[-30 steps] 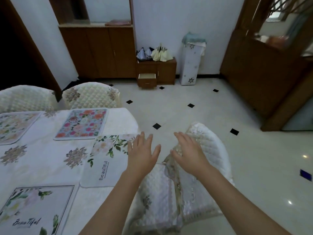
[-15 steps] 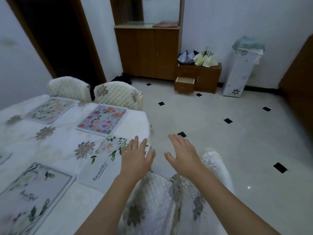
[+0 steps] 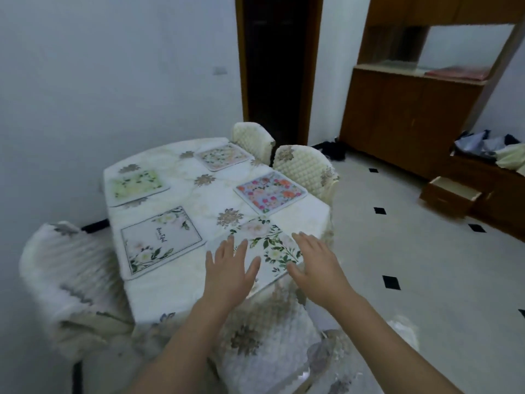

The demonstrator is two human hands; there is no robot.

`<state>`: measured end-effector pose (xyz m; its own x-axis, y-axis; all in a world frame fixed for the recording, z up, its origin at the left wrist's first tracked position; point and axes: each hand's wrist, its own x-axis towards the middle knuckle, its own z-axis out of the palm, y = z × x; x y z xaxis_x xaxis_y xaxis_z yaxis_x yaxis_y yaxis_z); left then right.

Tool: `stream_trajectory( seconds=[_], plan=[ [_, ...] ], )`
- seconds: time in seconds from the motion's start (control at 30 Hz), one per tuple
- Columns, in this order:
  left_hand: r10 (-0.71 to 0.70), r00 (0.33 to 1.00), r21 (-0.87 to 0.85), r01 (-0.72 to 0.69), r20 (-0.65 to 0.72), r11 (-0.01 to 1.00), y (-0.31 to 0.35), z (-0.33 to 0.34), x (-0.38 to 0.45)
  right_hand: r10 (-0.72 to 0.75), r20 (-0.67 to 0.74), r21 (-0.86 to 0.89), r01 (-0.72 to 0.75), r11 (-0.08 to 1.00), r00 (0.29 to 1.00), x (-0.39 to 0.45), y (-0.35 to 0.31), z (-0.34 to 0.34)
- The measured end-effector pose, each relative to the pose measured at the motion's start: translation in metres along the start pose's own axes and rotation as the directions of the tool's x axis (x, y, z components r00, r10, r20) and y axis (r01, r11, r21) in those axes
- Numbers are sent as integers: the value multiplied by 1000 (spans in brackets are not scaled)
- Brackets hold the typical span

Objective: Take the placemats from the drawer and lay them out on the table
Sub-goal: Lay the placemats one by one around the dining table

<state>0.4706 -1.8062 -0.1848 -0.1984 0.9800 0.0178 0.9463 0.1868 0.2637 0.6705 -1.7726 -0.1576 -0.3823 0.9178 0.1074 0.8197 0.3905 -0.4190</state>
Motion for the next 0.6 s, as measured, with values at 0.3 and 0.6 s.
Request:
stream_trajectory(
  seconds=[0.3,0.6],
  plan=[
    [-69,997,-11,69,-29,998,-13,2,15,-81,47,-16,82,997,996,37,-3,20],
    [-306,952,27,307,-11,951,-18,15,10,-201,183,33,199,980,962,94,25,33]
  ],
)
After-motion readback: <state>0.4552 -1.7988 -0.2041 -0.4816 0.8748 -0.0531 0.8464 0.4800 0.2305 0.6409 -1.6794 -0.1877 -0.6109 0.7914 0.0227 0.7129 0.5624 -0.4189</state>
